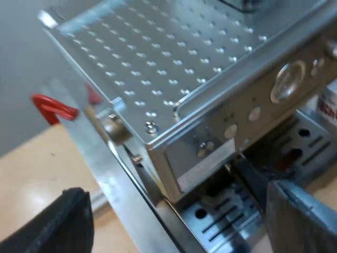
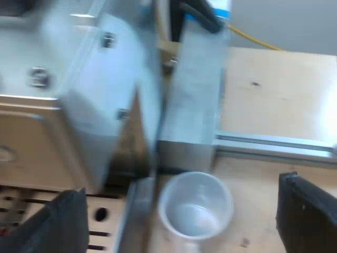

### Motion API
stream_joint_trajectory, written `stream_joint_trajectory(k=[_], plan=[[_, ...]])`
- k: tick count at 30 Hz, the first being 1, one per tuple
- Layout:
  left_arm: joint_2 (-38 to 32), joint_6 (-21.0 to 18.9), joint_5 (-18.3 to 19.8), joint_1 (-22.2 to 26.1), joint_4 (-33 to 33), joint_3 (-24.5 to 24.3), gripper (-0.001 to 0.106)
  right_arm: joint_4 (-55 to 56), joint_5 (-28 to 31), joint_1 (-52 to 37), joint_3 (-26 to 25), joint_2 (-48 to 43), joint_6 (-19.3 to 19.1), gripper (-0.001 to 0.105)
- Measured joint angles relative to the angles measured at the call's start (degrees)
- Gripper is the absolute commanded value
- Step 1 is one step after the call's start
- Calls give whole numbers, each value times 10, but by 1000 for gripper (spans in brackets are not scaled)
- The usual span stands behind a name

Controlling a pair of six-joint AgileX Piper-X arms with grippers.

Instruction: Put the handle in the coffee machine

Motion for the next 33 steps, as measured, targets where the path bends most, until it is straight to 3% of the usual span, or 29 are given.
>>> stream_joint_trajectory(k=[6, 8, 11, 17, 22, 24, 26, 29, 33], plan=[[-19, -2, -14, 0, 0, -2, 70, 14, -4, -38, -7, -3, -5, 74], [-20, -3, -19, 0, 0, -2, 70, 30, -28, -112, -8, -14, -5, 74], [-25, -4, -12, 51, 4, -1, 70, 44, -53, -185, -8, -26, -23, 74], [-40, -4, -3, 119, 4, 7, 70, 45, -92, -282, -8, -52, -24, 74], [-75, -4, 20, 146, 4, 33, 70, 47, -96, -296, -8, -71, -33, 74], [-99, -4, 37, 150, 3, 55, 70, 58, -121, -296, -8, -98, -40, 74], [-145, -4, 45, 151, -9, 110, 70, 67, -141, -296, -6, -121, -40, 74], [-202, -5, 45, 152, -26, 181, 70, 70, -146, -296, 11, -154, -40, 74], [-254, -23, 46, 152, -41, 235, 70, 70, -146, -296, 43, -201, -40, 74]])
